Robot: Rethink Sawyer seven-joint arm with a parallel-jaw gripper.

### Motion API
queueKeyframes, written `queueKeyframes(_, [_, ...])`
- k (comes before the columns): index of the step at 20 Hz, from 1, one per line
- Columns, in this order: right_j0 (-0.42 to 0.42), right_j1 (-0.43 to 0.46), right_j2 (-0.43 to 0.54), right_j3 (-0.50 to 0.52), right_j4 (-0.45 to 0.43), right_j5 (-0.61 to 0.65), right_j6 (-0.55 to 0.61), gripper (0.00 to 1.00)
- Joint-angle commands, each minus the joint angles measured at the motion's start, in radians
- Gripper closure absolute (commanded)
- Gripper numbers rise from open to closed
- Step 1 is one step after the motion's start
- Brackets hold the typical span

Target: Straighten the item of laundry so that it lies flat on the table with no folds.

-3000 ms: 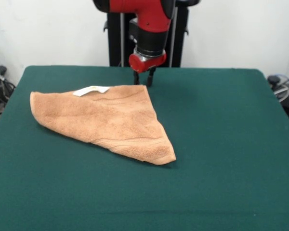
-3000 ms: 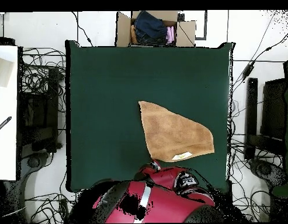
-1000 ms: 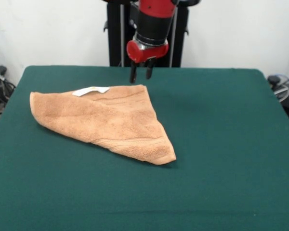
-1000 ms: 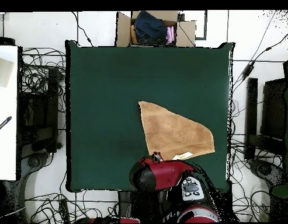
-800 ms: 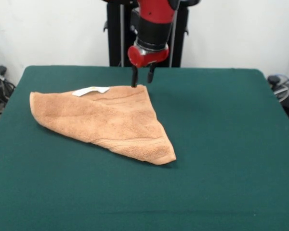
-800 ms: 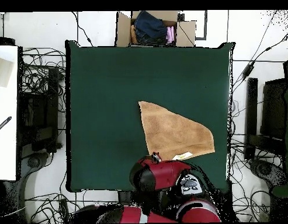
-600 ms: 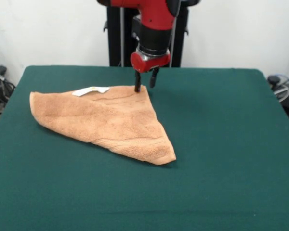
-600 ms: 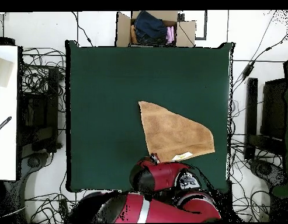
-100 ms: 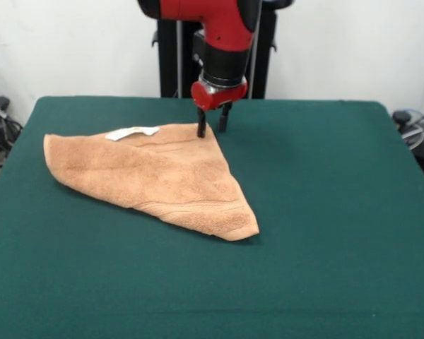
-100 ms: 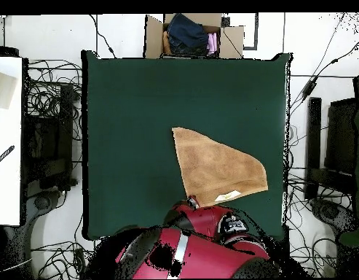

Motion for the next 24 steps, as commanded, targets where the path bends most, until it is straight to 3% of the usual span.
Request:
queueKeyframes(1, [0.015,0.05,-0.018,-0.079,0.048,-0.058,0.214,0.0])
queueKeyframes(8, [0.064,0.061,-0.075,-0.08,0.066,-0.116,0.227,0.0])
queueKeyframes(24, [-0.017,0.035,-0.015,-0.09,0.014,-0.059,0.166,0.0])
